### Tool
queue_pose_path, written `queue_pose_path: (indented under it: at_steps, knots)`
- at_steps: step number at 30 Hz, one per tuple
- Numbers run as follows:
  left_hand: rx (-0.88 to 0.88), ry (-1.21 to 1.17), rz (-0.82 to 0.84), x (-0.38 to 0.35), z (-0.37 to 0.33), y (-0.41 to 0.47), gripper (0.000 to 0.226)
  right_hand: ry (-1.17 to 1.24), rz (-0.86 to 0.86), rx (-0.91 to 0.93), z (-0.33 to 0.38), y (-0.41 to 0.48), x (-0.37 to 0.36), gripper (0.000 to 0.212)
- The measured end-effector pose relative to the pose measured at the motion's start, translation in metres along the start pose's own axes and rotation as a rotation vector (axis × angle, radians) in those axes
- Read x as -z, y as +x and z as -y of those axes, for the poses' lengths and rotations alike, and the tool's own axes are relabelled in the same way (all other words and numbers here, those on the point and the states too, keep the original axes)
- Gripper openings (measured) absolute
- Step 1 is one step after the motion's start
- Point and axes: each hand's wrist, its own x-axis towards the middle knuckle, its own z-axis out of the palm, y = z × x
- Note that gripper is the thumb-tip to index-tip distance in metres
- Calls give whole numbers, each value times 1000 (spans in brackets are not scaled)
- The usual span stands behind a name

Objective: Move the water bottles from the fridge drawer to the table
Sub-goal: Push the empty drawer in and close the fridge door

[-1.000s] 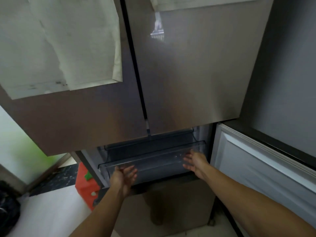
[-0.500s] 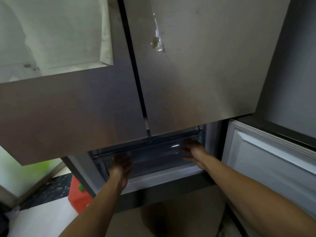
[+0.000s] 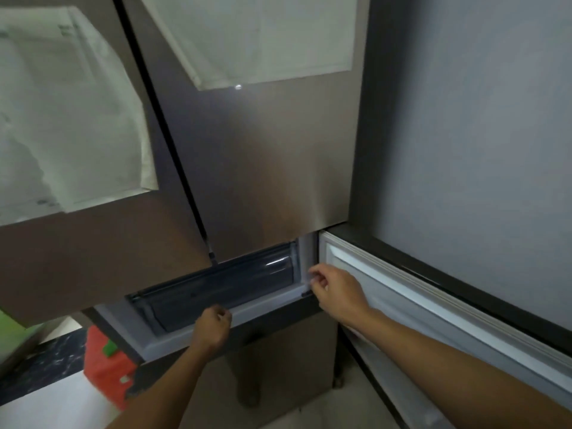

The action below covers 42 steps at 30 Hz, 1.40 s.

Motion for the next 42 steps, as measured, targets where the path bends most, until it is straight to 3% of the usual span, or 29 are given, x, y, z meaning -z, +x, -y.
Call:
queue_pose_path:
  at_steps: [3, 6, 8, 11, 19, 25, 32, 37, 40, 42]
  knots:
    - [-103, 69, 17, -17, -34, -29, 13, -141, -184, 90, -8, -23, 54, 23]
    - [-198, 102, 54, -42, -58, -58, 11, -322, -346, 40, -28, -40, 106, 28]
    - [-247, 148, 104, -56, -68, -76, 9, -447, -280, -137, -45, -48, 133, 36]
    - [-355, 230, 178, -69, -73, -99, 7, -532, -28, -441, -68, -65, 154, 51]
    - [-440, 312, 168, -44, -44, -143, 11, -445, 40, -549, -54, -87, 147, 63]
    - [-411, 306, 136, 8, 10, -184, 9, -424, 79, -540, -11, -118, 106, 54]
    - [-390, 239, 95, 55, 61, -236, 9, -401, 255, -464, 55, -145, 54, 80]
    - [-364, 23, 111, 87, 64, -269, 18, -289, 244, -379, 106, -152, 5, 91]
    - [-270, -203, 148, 113, 63, -280, 32, -250, 254, -304, 131, -146, -16, 83]
    - [-255, -225, 127, 132, 67, -277, 38, -208, 233, -206, 140, -144, -32, 76]
